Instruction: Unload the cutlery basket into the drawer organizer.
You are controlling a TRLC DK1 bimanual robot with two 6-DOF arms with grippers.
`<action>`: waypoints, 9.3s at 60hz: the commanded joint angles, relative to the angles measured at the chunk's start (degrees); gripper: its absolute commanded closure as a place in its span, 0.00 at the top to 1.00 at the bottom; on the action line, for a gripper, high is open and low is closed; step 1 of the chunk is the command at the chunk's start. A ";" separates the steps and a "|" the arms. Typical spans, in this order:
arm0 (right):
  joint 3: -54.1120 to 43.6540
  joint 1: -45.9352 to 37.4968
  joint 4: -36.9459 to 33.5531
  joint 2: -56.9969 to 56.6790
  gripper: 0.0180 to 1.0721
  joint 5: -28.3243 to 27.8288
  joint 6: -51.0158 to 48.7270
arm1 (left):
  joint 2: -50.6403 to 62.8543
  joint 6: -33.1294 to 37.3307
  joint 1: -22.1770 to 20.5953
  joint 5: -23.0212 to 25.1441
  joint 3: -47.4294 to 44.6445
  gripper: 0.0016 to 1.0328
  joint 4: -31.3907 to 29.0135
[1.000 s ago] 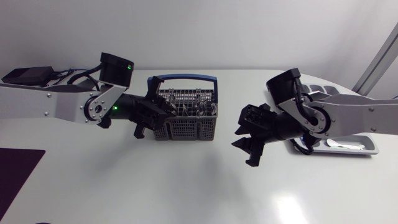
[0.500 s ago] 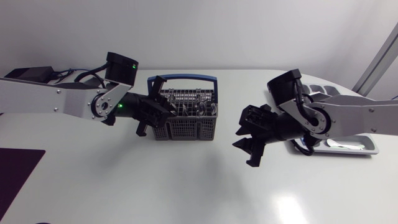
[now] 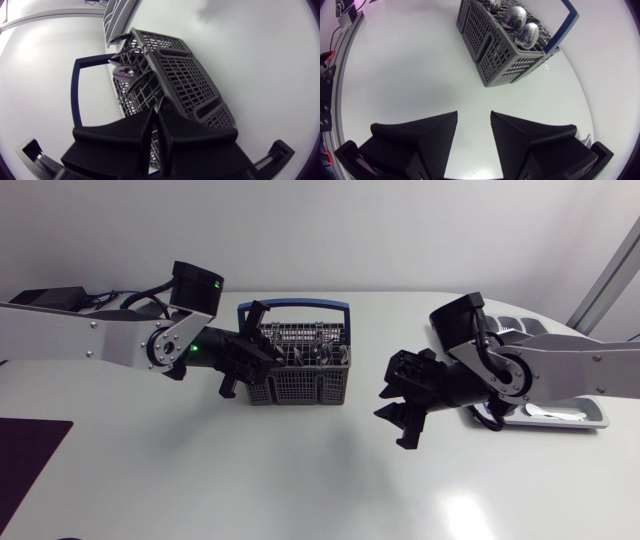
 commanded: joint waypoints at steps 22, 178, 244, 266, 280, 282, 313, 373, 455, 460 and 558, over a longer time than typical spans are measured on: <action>-1.26 0.63 -0.17 -0.81 0.49 0.23 1.18 | -4.19 1.55 0.09 0.27 1.00 0.04 -2.73; -17.08 21.90 0.62 -34.83 0.53 21.50 19.55 | -20.18 -90.83 -29.61 -21.62 -1.82 0.03 -15.04; -17.52 29.72 8.71 -35.62 0.52 37.41 16.91 | -6.39 -106.73 -20.83 -0.88 12.77 0.03 -23.83; -18.31 30.34 13.63 -30.08 0.52 38.20 16.21 | -5.24 -107.70 -19.86 2.11 13.48 0.03 -24.09; -18.66 30.25 16.62 -27.27 0.52 38.99 14.98 | -5.24 -107.70 -19.42 2.81 13.13 0.03 -24.27; -18.66 30.25 16.79 -26.92 0.51 38.99 14.89 | -5.24 -107.70 -19.33 2.81 13.04 0.03 -24.27; -18.40 29.63 19.08 -25.25 0.34 38.99 13.48 | -5.42 -107.70 -19.42 3.43 12.69 0.03 -24.53; -18.14 28.23 20.31 -23.84 0.05 38.29 12.17 | -5.68 -107.79 -19.42 4.48 12.60 0.04 -24.88; -11.46 -21.34 -10.72 -26.30 0.05 -11.98 -13.06 | -11.66 -94.43 0.80 10.37 13.13 0.64 -28.13; -8.56 -28.02 -14.14 -21.38 0.05 -15.24 -19.91 | -12.10 -90.91 1.24 10.11 11.90 0.64 -28.13; 23.00 -58.52 -14.41 25.47 0.44 -0.56 -53.75 | -14.21 -78.78 3.61 5.89 5.30 0.68 -31.83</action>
